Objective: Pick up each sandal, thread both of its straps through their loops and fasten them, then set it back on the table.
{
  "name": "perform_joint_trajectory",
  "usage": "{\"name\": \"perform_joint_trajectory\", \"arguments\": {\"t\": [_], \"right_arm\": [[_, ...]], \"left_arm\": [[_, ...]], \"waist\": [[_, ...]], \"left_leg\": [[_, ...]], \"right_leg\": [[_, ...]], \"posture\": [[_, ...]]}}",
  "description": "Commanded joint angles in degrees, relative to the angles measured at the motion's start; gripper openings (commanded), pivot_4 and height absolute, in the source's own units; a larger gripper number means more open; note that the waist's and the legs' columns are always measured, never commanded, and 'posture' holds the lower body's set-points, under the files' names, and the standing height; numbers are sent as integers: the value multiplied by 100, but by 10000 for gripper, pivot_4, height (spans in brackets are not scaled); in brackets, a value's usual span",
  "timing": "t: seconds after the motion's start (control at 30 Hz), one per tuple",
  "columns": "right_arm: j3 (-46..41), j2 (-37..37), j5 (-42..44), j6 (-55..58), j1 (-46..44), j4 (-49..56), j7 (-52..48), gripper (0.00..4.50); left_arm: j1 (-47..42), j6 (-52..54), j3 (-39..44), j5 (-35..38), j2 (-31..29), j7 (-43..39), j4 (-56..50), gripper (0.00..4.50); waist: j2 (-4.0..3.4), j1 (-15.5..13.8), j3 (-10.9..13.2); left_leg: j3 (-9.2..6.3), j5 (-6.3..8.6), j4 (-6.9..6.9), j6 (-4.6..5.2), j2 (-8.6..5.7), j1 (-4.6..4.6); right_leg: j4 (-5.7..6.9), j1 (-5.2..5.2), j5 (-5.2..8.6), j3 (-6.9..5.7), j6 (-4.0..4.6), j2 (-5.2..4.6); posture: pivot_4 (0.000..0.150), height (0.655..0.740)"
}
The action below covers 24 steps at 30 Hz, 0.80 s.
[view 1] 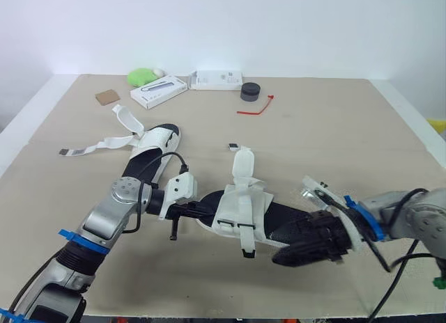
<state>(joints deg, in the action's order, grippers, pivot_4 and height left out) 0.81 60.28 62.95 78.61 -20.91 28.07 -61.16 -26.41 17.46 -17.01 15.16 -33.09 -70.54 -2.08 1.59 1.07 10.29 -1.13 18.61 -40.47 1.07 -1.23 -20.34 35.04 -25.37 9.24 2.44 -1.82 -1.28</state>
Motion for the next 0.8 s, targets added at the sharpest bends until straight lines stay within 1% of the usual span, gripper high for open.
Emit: {"name": "perform_joint_trajectory", "arguments": {"t": [0.03, 0.23, 0.57, 0.8], "right_arm": [[221, -100, -77, -182, 36, 112, -11, 43911], [446, -639, -385, -324, -158, -151, 441, 43911], [505, -1080, -756, -573, -354, -374, 750, 43911], [560, -1207, -822, -533, -518, -508, 774, 43911]], "left_arm": [[-26, 2, 83, -40, -48, 53, -5, 0], [-33, 11, 88, -36, -50, 69, -6, 0], [9, 31, 130, -54, -65, 129, -34, 0], [-246, -327, 184, -344, 82, 427, 470, 0]], "waist": [[0, 1, 0], [0, 8, -1], [0, 10, -1], [1, 9, -1]], "left_leg": [[4, 0, 0, 0, -1, 1], [10, -2, -4, -1, 1, 5], [8, -4, -4, -1, 1, 7], [6, -9, -4, 2, 1, 8]], "right_leg": [[0, 0, -1, 1, -1, -1], [0, 1, -3, 4, -3, 0], [2, 1, -7, 3, 1, -1], [5, 2, -12, 4, 4, 3]], "posture": [[1500, 7400], [1500, 7400], [1500, 7400], [1500, 7400]]}}
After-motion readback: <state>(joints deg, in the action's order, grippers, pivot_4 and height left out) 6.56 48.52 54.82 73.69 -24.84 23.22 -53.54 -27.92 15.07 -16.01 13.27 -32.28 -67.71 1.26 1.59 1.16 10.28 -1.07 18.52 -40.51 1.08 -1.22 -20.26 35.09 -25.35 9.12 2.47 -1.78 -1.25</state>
